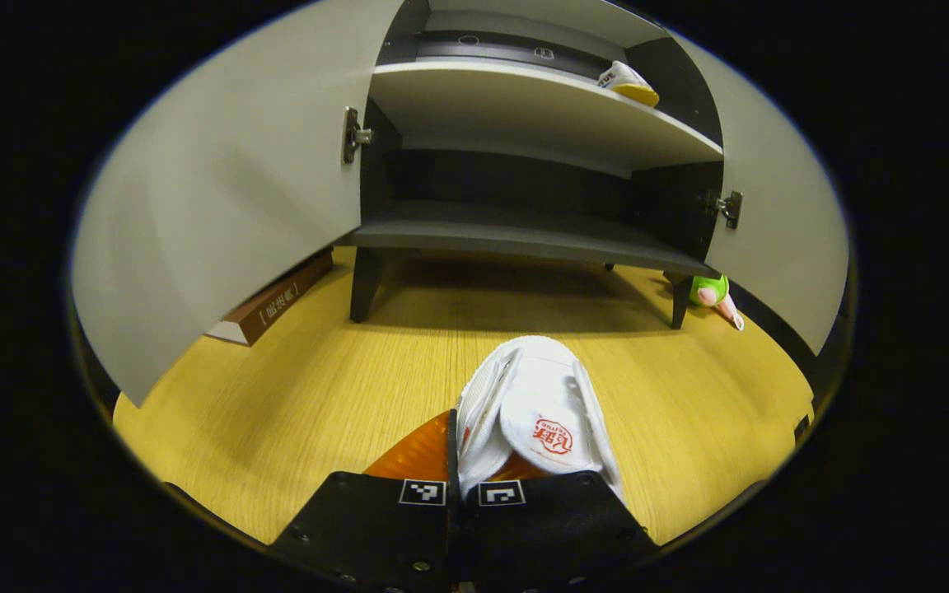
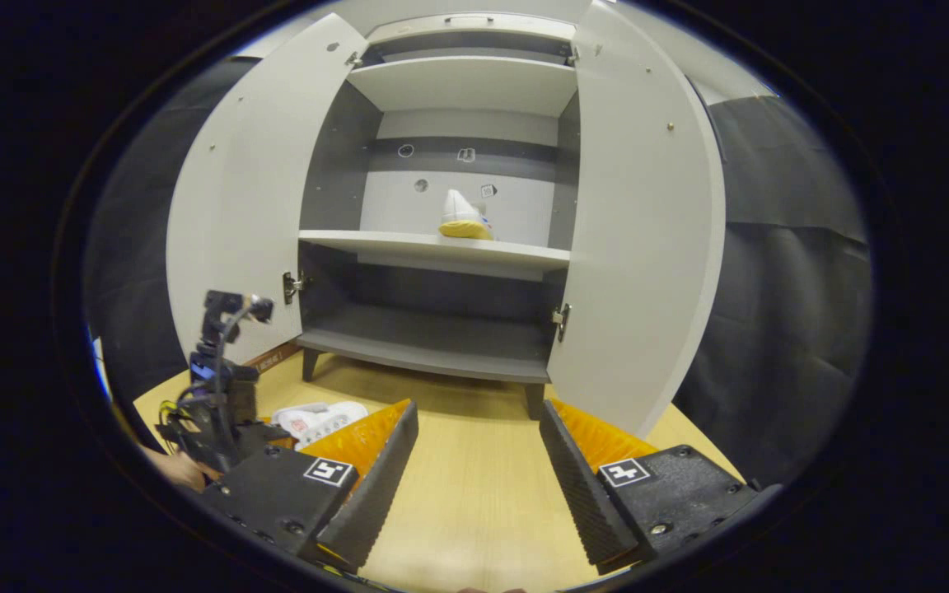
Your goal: Grab one shoe with the right hand and put it into the shoe cabinet, grab the other shoe with the left hand and put it into the shoe cabinet; then close the right door with the right hand and the left door with the left hand.
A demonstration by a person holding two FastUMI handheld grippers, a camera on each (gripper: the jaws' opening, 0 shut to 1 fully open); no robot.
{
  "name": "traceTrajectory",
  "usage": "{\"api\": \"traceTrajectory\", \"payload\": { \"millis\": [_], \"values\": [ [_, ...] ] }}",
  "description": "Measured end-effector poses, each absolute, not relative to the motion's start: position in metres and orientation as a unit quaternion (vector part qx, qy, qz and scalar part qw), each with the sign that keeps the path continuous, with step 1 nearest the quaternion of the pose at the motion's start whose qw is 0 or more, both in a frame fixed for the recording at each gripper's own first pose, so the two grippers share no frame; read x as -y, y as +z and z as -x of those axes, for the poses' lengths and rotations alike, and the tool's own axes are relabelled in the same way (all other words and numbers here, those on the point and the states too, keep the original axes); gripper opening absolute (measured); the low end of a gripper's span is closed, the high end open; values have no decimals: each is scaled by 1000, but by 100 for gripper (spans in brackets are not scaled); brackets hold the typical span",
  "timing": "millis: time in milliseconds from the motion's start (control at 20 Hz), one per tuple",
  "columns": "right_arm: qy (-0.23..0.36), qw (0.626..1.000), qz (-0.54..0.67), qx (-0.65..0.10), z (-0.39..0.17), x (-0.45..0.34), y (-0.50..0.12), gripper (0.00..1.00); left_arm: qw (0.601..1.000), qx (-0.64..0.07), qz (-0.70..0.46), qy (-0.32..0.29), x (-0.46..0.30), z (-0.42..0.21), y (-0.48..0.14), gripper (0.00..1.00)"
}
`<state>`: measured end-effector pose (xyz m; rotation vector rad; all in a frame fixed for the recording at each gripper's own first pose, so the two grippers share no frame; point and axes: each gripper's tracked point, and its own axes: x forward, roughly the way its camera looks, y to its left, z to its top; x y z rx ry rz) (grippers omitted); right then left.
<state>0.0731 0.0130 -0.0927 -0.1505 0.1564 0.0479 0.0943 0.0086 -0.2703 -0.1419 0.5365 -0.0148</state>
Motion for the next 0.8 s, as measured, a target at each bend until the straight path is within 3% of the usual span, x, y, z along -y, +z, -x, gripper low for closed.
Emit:
{"api": "traceTrajectory", "payload": {
  "millis": [250, 450, 800],
  "values": [
    [43, 994, 69, -71, -73, -26, -91, 94, 977, -200, 69, 26, -29, -68, -171, 0],
    [61, 994, 68, -62, -72, -37, -87, 94, 980, -166, 101, 32, -30, -81, -93, 0],
    [62, 995, 60, -48, -67, -36, -77, 94, 988, -136, 78, 6, -17, -210, 12, 0]
  ]
}}
